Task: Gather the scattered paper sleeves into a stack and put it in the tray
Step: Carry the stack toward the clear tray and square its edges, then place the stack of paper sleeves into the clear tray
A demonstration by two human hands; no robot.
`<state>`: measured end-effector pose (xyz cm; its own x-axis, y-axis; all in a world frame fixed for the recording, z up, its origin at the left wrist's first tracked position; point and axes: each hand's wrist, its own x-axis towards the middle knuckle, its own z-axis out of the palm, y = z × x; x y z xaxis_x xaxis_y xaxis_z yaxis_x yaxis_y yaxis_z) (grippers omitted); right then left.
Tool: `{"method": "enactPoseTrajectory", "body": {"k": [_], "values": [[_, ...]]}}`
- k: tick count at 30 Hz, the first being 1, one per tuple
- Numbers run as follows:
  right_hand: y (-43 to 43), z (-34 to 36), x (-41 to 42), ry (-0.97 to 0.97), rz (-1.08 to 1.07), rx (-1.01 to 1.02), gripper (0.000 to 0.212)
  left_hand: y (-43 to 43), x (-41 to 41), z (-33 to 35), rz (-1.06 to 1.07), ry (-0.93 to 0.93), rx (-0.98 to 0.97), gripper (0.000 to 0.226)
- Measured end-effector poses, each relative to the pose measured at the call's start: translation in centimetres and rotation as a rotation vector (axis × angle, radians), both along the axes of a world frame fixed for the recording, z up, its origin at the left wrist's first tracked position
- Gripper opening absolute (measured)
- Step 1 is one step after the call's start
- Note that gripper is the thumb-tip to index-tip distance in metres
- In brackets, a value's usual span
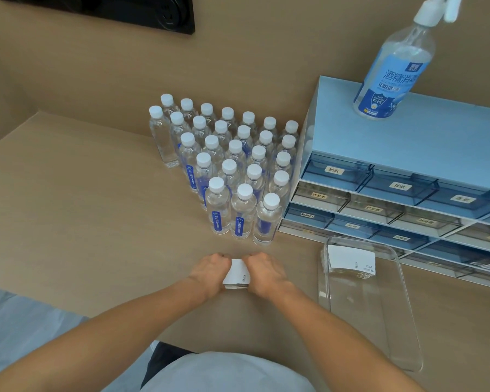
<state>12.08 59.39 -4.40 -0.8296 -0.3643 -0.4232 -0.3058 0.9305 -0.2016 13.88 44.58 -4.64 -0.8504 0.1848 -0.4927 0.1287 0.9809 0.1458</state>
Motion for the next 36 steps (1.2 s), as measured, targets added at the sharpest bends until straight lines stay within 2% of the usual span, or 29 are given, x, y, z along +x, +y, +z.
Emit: {"method": "enactPoseTrajectory", "body": {"k": [6,10,12,14,18,29,36], "values": [[0.1,0.2,0.0,-0.027,-0.006,0.0,0.035,0.3,-0.1,0.2,0.011,-0.021,-0.009,0.052],[0.5,0.0,0.6,-0.062,-0.023,0.031,0.063,0.1,-0.2,0.0,0.006,-0.01,-0.001,0.053],[0.8,-0.2,0.9,-0.067,-0.043,0.031,0.069,0.1,-0.2,-0.1,0.0,-0.007,0.008,0.052],[0.9,-0.5,1.1,-0.075,-0.065,0.008,0.066,0.1,-0.2,-0.1,-0.004,-0.009,0.011,0.05],[1.0,-0.9,0.8,-0.047,-0.084,-0.028,0.042,0.3,-0.5,-0.6,-0.007,-0.018,0.003,0.047],[1.5,-1.3,1.4,-0.052,-0.062,-0.025,0.047,0.1,0.2,-1.1,-0.037,-0.013,-0.008,0.056],[1.0,0.6,5.3,-0.074,-0.121,0.0,0.043,-0.1,2.9,0.4,-0.112,-0.053,-0.023,0.05]]}}
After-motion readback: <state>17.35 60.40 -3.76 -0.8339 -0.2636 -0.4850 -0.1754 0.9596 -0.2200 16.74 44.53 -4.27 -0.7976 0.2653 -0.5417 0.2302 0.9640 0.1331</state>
